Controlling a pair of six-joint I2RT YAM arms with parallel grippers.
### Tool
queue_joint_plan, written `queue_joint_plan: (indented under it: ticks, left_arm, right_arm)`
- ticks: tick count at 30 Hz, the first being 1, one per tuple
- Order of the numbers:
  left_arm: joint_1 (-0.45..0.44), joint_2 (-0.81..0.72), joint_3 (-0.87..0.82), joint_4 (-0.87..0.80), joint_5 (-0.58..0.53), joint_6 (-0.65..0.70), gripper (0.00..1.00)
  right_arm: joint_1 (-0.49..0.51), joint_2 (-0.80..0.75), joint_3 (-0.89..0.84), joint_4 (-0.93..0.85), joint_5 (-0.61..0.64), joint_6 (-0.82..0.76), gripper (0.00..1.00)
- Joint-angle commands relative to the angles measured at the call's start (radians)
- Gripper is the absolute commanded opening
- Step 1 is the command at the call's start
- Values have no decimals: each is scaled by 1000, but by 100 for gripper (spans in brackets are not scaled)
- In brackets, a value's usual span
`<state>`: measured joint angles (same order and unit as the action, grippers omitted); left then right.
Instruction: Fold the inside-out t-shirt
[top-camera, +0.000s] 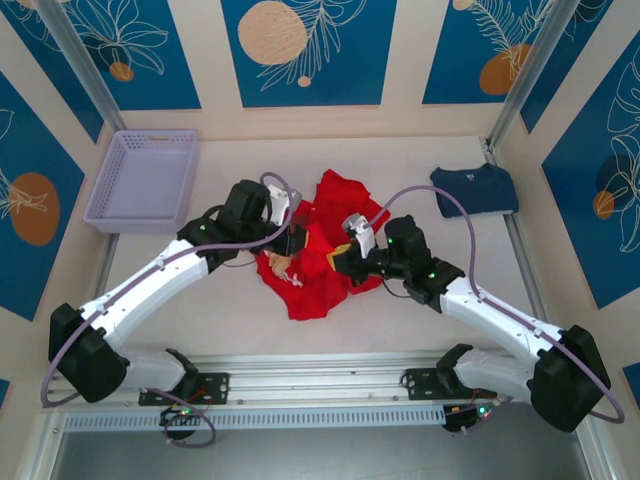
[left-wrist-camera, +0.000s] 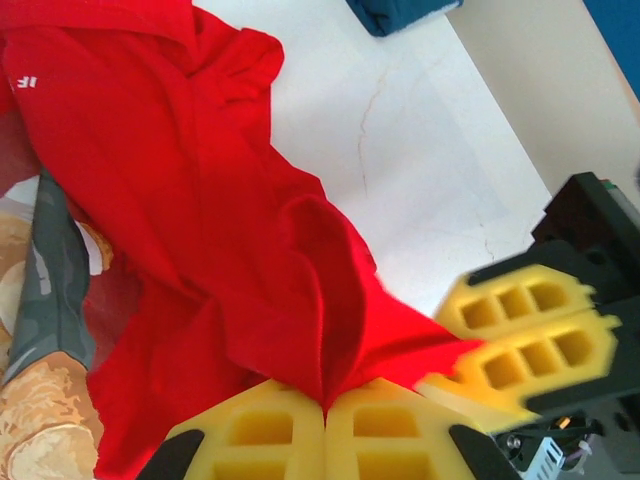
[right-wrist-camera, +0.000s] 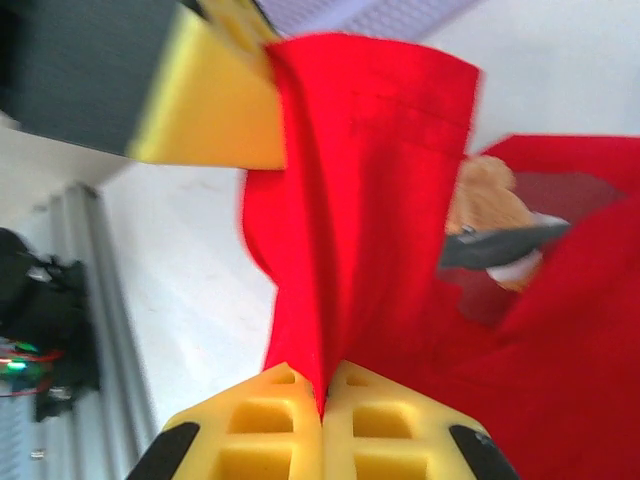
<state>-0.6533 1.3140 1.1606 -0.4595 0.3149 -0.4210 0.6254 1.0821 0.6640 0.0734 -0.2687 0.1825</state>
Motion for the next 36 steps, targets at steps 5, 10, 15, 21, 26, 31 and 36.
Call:
queue_joint_plan:
  ticks: [5, 10, 15, 21, 26, 31, 36]
  left_arm:
    - [58, 23, 21, 41, -28, 0, 10]
    - [58, -39, -46, 68, -16, -8, 34]
    - [57, -132, -151, 128, 62, -71, 43]
    - [44, -219, -245, 173, 104, -119, 47]
    - [32, -191, -276, 256, 168, -166, 43]
    - [14, -133, -269, 317, 201, -189, 39]
    - [8, -94, -259, 324, 203, -195, 31]
  right_arm:
    - [-76, 2, -40, 191, -319, 151, 0]
    - [-94, 17, -38, 205, -296, 188, 0]
    - [-97, 34, -31, 198, -265, 202, 0]
    - [-98, 36, -25, 181, -239, 199, 0]
    - [-99, 42, -20, 182, -235, 199, 0]
    - [-98, 38, -21, 176, -233, 198, 0]
    - [-98, 30, -27, 173, -227, 195, 0]
